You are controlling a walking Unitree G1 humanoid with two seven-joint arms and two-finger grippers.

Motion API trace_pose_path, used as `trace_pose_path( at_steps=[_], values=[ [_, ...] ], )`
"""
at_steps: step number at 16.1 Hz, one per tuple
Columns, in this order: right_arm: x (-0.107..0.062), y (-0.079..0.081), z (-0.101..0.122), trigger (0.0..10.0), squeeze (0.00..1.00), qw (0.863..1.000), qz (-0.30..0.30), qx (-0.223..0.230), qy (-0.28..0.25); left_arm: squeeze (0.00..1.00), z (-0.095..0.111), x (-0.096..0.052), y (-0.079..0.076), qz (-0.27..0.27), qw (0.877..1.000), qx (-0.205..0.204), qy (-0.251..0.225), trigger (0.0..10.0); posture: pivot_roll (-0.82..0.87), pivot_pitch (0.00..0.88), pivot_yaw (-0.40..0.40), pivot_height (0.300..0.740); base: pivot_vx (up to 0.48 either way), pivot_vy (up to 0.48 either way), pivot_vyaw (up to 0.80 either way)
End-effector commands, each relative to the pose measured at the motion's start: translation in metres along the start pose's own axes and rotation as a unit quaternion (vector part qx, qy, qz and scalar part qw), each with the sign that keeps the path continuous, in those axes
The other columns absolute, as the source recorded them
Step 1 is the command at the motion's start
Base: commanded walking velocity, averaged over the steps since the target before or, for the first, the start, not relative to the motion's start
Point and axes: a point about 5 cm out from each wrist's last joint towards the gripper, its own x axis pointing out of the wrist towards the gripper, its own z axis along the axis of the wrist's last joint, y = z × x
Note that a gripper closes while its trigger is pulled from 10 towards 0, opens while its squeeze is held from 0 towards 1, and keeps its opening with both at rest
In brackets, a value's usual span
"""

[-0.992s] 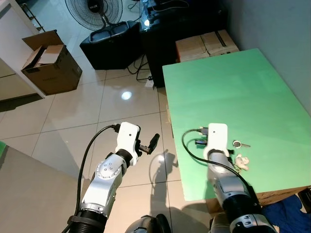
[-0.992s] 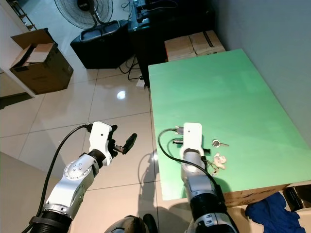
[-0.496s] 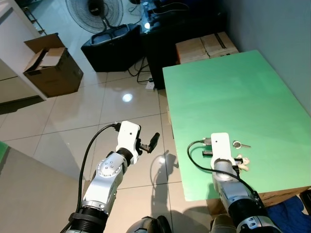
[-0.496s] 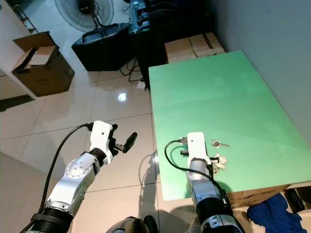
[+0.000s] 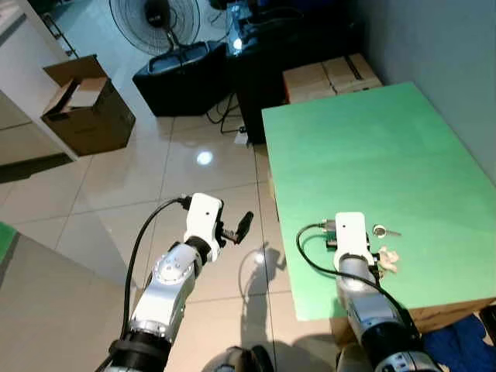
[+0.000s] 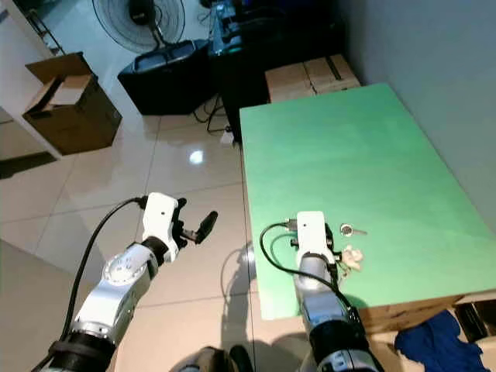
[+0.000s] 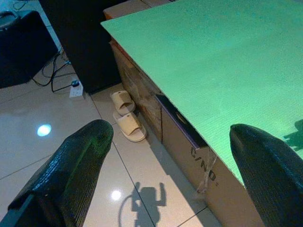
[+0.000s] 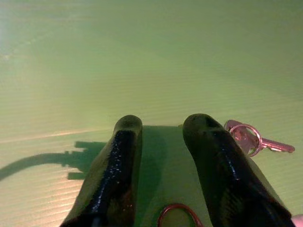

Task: Hang keys on a hook

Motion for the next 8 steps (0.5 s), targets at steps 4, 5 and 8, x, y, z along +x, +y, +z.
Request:
trace_pose_path(
  at_steps=[4,5,8],
  values=[
    [-0.015,0.000,-0.005,10.0,0.00,0.999,0.010,0.022,0.029,0.00,-0.001,-0.001,0.007,0.010,1.000,0.002,0.004,10.0,-0.26,0.085,0.255,0.740,0.000,0.000,0.00],
    [-0.022,-0.003,-0.010,10.0,0.00,0.998,0.008,0.035,0.054,0.00,-0.001,-0.001,0.007,0.010,1.000,0.002,0.003,10.0,-0.26,0.087,0.257,0.740,0.000,0.000,0.00],
    [-0.037,-0.011,-0.006,10.0,0.00,0.997,0.002,0.040,0.067,0.00,-0.001,0.000,0.007,0.009,1.000,0.003,0.003,10.0,-0.28,0.091,0.260,0.740,0.000,0.000,0.00]
  ],
)
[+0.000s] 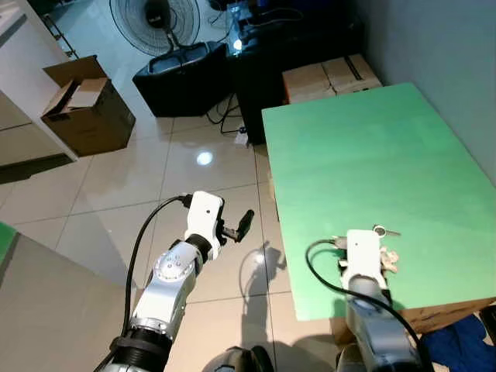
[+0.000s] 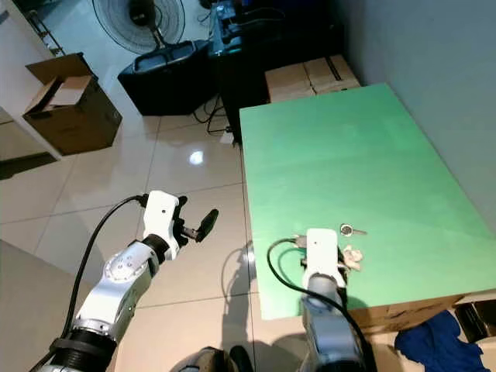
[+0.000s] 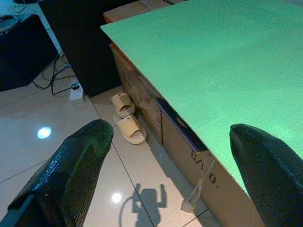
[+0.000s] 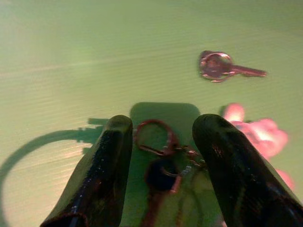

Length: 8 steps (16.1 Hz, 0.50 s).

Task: Hang keys on a hook

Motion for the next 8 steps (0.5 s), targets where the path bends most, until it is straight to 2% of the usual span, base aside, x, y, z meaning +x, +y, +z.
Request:
trace_pose_path(
  at_steps=[1,5,6,7,8],
  values=[
    [-0.004,0.003,0.007,10.0,0.00,1.000,0.005,0.004,-0.002,0.00,-0.003,-0.002,0.006,0.009,1.000,0.000,0.007,10.0,-0.28,0.091,0.261,0.740,0.000,0.000,0.00],
    [-0.003,0.005,-0.005,10.0,0.00,1.000,0.002,-0.003,0.027,0.00,-0.003,-0.001,0.005,0.005,1.000,0.000,0.007,10.0,-0.27,0.096,0.270,0.740,0.000,0.000,0.00],
    [-0.003,0.006,-0.006,6.0,0.00,0.999,0.004,-0.004,0.032,0.00,-0.003,-0.001,0.006,0.005,1.000,0.000,0.007,10.0,-0.27,0.097,0.270,0.740,0.000,0.000,0.00],
    [-0.001,0.008,-0.009,5.1,0.00,0.999,0.006,-0.007,0.038,0.00,-0.003,-0.002,0.007,0.005,1.000,0.001,0.007,10.0,-0.26,0.098,0.272,0.740,0.000,0.000,0.00],
    [0.000,0.009,-0.008,10.0,0.00,0.999,0.006,-0.012,0.035,0.00,-0.003,-0.003,0.007,0.005,1.000,0.002,0.007,10.0,-0.26,0.099,0.273,0.740,0.000,0.000,0.00]
  ],
)
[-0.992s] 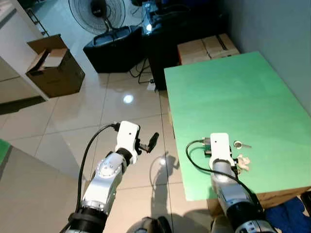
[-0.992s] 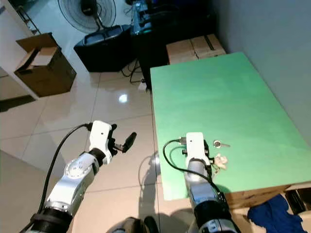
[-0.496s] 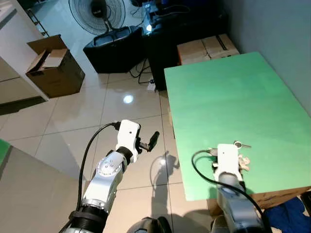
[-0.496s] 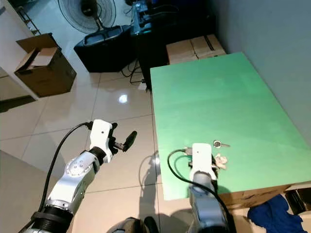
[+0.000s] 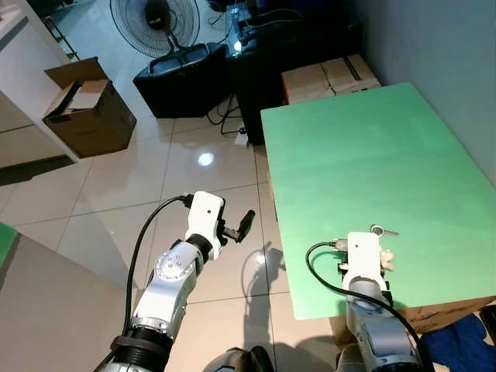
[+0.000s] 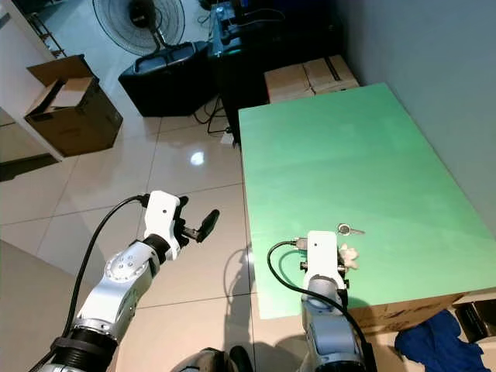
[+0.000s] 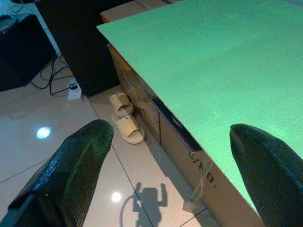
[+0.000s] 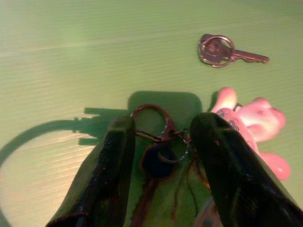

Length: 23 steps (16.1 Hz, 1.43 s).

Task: Hang keys on a hook

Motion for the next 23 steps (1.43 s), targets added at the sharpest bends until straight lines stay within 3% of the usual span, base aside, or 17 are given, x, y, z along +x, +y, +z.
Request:
trace_pose_path(
  at_steps=[1,4,5,9,15,23],
  values=[
    [0.000,0.007,-0.002,10.0,0.00,1.000,0.006,-0.002,0.004,0.00,-0.002,-0.005,0.009,0.011,1.000,0.003,0.006,10.0,-0.26,0.101,0.274,0.740,0.000,0.000,0.00],
    [0.008,0.009,-0.010,10.0,0.00,1.000,0.011,-0.014,0.003,0.00,-0.002,-0.006,0.009,0.011,1.000,0.005,0.007,10.0,-0.25,0.103,0.277,0.740,0.000,0.000,0.00],
    [0.011,0.009,-0.014,0.0,0.00,1.000,0.009,-0.022,0.003,0.00,-0.002,-0.006,0.010,0.011,1.000,0.005,0.007,10.0,-0.25,0.101,0.279,0.740,0.000,0.000,0.00],
    [0.015,0.009,-0.017,0.0,0.00,0.999,0.021,-0.024,0.006,0.00,-0.002,-0.007,0.012,0.013,1.000,0.007,0.008,10.0,-0.24,0.089,0.275,0.740,0.000,0.000,0.00],
    [0.017,0.010,-0.009,0.0,0.00,0.999,0.027,-0.026,-0.030,0.00,-0.002,-0.005,0.011,0.013,1.000,0.006,0.004,10.0,-0.25,0.075,0.266,0.740,0.000,0.000,0.00],
    [0.009,0.010,0.044,0.0,0.00,0.993,0.032,-0.003,-0.116,0.00,-0.001,-0.003,0.008,0.012,1.000,0.004,0.001,10.0,-0.26,0.082,0.266,0.740,0.000,0.000,0.00]
  ],
)
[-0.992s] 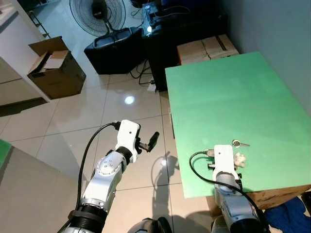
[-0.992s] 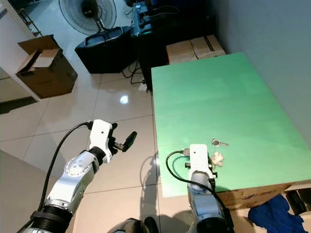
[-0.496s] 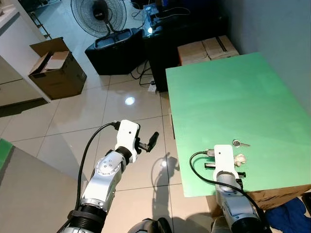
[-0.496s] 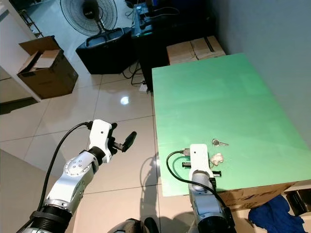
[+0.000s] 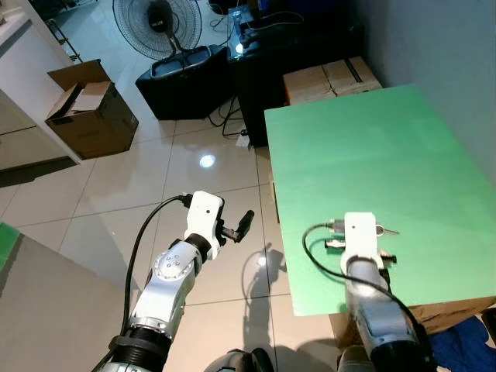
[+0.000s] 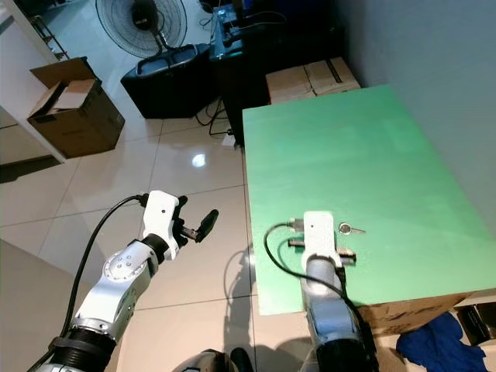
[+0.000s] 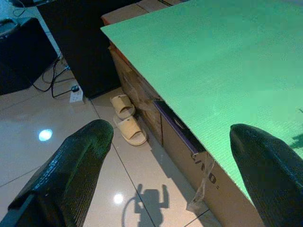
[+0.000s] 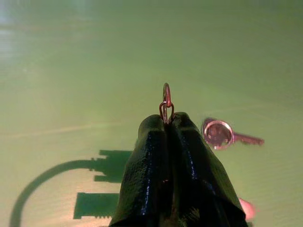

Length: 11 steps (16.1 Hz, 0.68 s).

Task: Hang keys on a hook

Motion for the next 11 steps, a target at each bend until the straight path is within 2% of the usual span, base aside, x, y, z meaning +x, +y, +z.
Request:
trace_pose_path(
  at_steps=[1,4,7,11],
  values=[
    [0.000,0.007,0.016,0.0,0.00,1.000,0.013,0.003,-0.023,0.00,-0.001,-0.002,0.006,0.013,1.000,-0.001,0.001,10.0,-0.26,0.079,0.265,0.740,0.000,0.000,0.00],
    [0.002,0.004,0.025,0.0,0.00,0.999,0.013,-0.002,-0.034,0.00,0.000,0.001,0.007,0.017,1.000,-0.003,-0.002,10.0,-0.26,0.067,0.255,0.740,0.000,0.000,0.00],
    [0.006,0.001,0.043,0.0,0.00,0.998,0.020,-0.008,-0.067,0.00,0.004,0.007,0.008,0.029,1.000,-0.002,-0.008,10.0,-0.26,0.046,0.242,0.740,0.000,0.000,0.00],
    [0.006,-0.011,0.082,0.0,0.00,0.985,0.037,0.012,-0.167,0.00,0.020,0.018,0.028,0.083,0.996,-0.001,-0.038,10.0,-0.24,0.000,0.175,0.740,0.000,0.000,0.00]
  ],
)
